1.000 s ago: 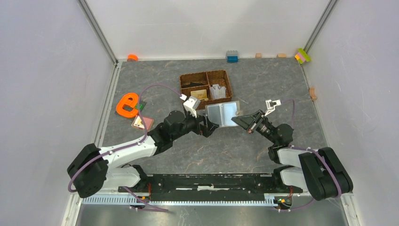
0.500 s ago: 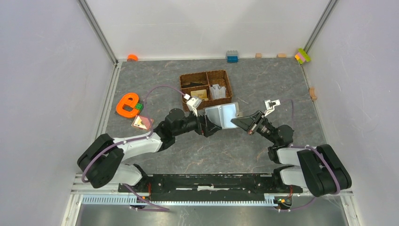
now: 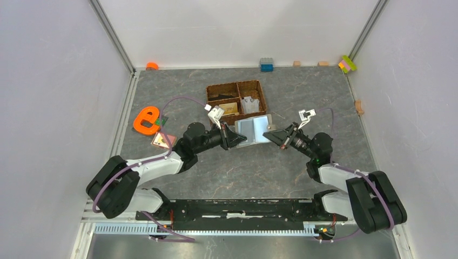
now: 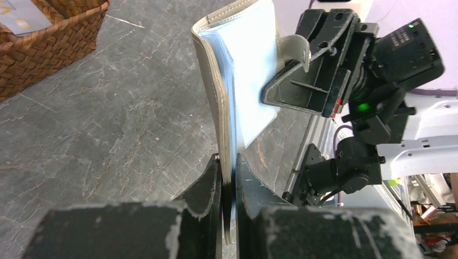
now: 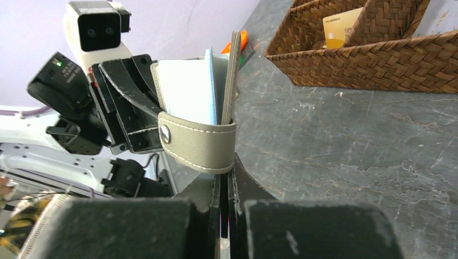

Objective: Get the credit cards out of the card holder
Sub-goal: Remove the credit card from the card holder.

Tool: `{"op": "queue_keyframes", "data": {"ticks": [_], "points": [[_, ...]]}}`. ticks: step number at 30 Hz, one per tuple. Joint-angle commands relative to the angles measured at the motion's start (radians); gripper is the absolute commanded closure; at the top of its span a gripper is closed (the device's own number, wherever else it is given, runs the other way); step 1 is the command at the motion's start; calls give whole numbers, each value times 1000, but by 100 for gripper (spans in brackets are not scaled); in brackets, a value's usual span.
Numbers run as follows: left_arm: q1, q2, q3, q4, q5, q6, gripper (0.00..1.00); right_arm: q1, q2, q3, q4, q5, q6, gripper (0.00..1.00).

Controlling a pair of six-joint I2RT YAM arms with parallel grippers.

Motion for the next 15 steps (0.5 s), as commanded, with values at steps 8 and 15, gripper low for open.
{"op": "queue_keyframes", "data": {"ticks": [8,15], "points": [[-7,41,64,-21,42,-14,98,133,-32,108,-201,15,-193,100],[-6,49,82,-82,11,-10,98,118,-71,113,-341,108,-255,89]]}}
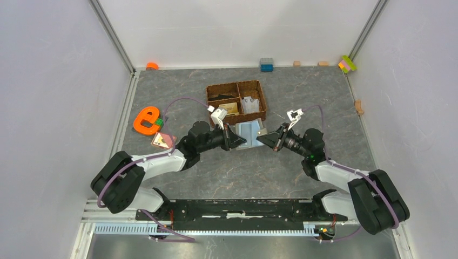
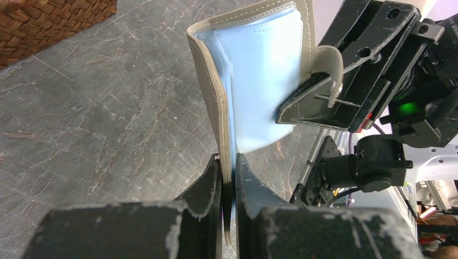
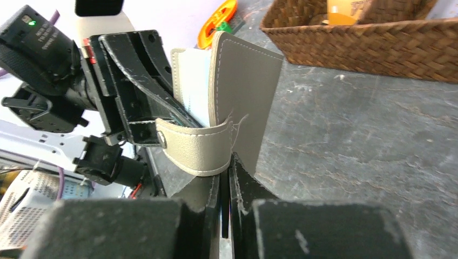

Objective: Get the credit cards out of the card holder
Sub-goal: Remove the credit card from the card holder.

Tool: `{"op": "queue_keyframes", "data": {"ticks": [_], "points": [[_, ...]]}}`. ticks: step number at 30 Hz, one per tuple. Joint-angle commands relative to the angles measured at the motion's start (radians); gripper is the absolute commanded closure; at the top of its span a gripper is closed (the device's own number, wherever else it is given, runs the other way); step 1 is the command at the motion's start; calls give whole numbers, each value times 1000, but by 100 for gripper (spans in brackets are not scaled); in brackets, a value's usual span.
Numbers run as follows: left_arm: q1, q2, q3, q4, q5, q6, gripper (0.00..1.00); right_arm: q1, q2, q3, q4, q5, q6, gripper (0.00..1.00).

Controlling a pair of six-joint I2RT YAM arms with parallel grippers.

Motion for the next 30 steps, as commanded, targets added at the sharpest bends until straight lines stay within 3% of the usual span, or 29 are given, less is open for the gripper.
{"op": "queue_keyframes", "data": {"ticks": [1,9,13,17,23,30], "points": [[-7,-20,56,-16,14,-3,98,-20,-79,38,-188,108,-98,84],[-2,-44,50,-45,-29,5,98,-50,-270,43,-428,355,-238,49],[0,-55,55,-85,-58,17,98,-49,-438,35,-476,435,-322,42],[0,-48,74,-153,-95,30,98,-47,-518,9,-399,361,-337,36],[0,44,187,-363,-127,59,98,-14,-384,38,-338,239,-311,32],[-1,120,223,-394,-103,46,98,66,-118,70,-290,212,-265,32]]}}
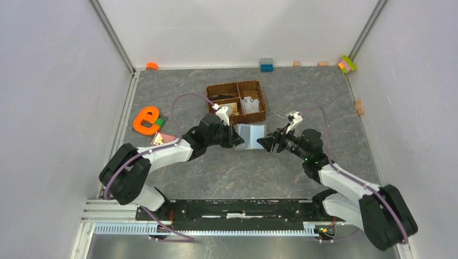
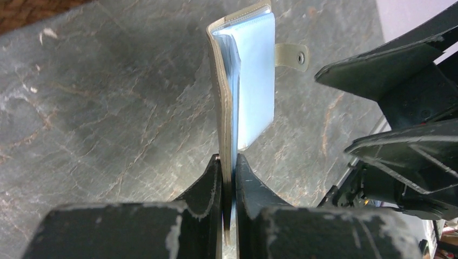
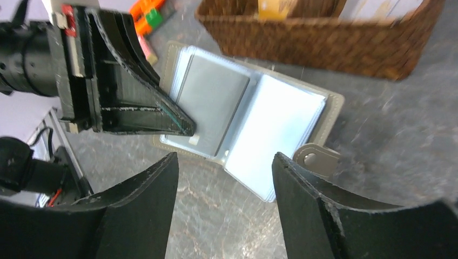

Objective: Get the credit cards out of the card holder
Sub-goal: Remove the credit card from the card holder.

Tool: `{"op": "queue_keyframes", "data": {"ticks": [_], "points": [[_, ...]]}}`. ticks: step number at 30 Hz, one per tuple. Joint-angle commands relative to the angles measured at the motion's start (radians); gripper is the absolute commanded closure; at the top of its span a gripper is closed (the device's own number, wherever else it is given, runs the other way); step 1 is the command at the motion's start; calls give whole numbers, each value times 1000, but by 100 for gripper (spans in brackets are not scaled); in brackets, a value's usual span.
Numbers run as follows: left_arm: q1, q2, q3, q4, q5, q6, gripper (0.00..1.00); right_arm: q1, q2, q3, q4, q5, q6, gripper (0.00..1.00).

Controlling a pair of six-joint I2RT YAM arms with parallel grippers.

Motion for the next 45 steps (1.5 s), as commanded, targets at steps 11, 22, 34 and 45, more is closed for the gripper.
{"op": "queue_keyframes", "data": {"ticks": [11,22,34,45], "points": [[-2,196,94,-27,92,-1,98,48,401,93,119,-49,76,52],[-1,192,113,-62,84,21,70,58,565,152,103,-65,92,61],[4,170,98,-42,97,17,72,85,549,133,160,-98,89,33],[13,125,64,6,128,2,66,101,563,121,224,-125,127,24]]}}
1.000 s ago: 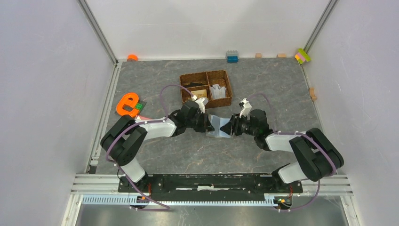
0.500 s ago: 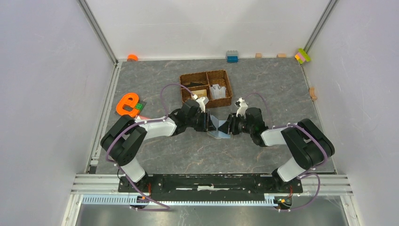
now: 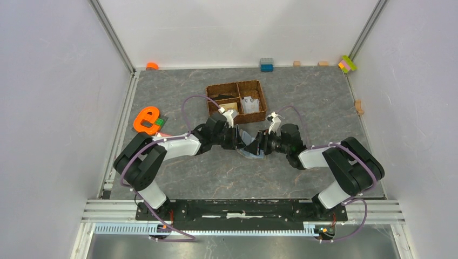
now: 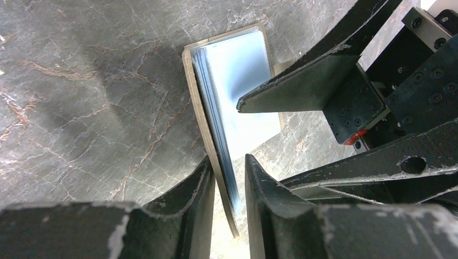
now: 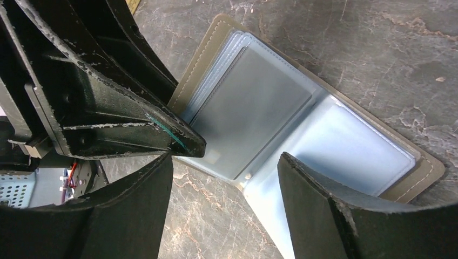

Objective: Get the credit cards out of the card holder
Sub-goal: Remove the credit card from the card holder.

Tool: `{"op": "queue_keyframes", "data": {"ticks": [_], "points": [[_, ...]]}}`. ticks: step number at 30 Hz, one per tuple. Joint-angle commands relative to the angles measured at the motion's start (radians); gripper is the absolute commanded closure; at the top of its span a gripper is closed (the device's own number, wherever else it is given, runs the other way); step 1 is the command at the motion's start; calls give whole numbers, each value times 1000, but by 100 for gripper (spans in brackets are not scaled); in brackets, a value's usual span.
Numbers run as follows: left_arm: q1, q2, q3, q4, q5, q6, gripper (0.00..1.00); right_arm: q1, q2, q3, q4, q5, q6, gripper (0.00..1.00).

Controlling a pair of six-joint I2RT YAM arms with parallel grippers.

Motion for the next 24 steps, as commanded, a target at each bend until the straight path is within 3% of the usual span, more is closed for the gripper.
{"op": "queue_keyframes", "data": {"ticks": [1,6,7,16,24], "points": [[-1,-57,-6,75,45,2,66,4,-4,-5,71,-17,21,24],[15,-58,-25,115,85,-27,61,4,-4,-6,76,-20,23,23],[19,-56,-31,134,99,-37,61,4,-2,-7,77,-20,24,17],[35,-36,-42,175,136,-64,88,7,19,-2,89,-38,36,16],[50,-34,-57,225,170,-94,92,6,25,-13,113,-32,58,15]]}}
